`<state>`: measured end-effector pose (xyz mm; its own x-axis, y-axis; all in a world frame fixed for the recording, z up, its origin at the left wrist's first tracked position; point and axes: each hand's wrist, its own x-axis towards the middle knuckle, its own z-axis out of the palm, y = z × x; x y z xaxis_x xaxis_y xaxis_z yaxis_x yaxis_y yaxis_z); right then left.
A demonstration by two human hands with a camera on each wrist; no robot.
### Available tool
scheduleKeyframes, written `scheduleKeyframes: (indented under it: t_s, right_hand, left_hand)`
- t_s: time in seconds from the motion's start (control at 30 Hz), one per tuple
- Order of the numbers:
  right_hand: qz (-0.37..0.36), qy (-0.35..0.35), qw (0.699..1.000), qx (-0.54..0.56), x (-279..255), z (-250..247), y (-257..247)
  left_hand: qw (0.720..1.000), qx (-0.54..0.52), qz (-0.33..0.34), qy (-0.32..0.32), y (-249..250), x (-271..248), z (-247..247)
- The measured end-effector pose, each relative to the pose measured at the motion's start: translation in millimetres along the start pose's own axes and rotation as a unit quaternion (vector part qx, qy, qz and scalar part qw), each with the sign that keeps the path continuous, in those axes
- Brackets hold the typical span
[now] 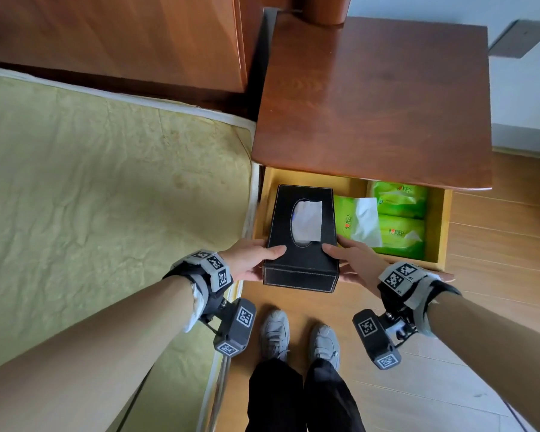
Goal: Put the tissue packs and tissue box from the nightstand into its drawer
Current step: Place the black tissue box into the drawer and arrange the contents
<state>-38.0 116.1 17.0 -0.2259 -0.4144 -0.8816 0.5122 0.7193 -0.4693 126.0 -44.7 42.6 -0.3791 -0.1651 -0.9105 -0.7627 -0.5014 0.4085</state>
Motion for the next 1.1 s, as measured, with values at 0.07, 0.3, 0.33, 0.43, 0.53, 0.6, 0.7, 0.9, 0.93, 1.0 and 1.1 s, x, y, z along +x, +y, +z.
scheduleKeyframes:
  t_s: [0.07,0.3,0.33,0.43,0.53,0.6,0.7,0.9,0.93,1.0,1.1]
  right_hand:
    - [0.002,0.017,1.0,-0.017,11,-3,-5]
    - [-0.007,0.045,0.999,-0.003,43,-11,-23]
    - [-0.009,0.045,0.999,-0.001,48,-11,-24]
    - [-0.017,0.049,0.999,0.016,59,-12,-27]
    - [-0.021,0.058,0.998,0.015,67,-14,-26]
    - [-0.024,0.056,0.998,0.02,71,-12,-29]
    - [-0.017,0.058,0.997,0.038,81,-10,-37]
    - [0.018,0.056,0.996,0.063,96,-11,-41]
    - [0.02,0.053,0.996,0.069,96,-10,-41]
    - [0.018,0.055,0.995,0.083,97,-7,-41]
    - [0.013,0.056,0.994,0.088,98,-6,-40]
  left_hand:
    - [1.0,-0.009,0.001,-0.002,10,7,1]
    - [0.999,-0.053,0.007,0.01,34,31,2]
    - [0.998,-0.057,0.009,0.011,36,35,2]
    - [0.998,-0.054,0.021,0.019,40,45,-1]
    - [0.997,-0.057,0.04,0.034,40,54,-6]
    - [0.996,-0.049,0.053,0.051,41,59,-9]
    - [0.995,-0.033,0.063,0.076,51,63,-7]
    - [0.979,0.154,0.094,0.093,45,84,-6]
    - [0.968,0.208,0.099,0.1,41,86,-5]
    - [0.935,0.302,0.129,0.133,35,85,-6]
    - [0.876,0.396,0.213,0.174,32,81,-6]
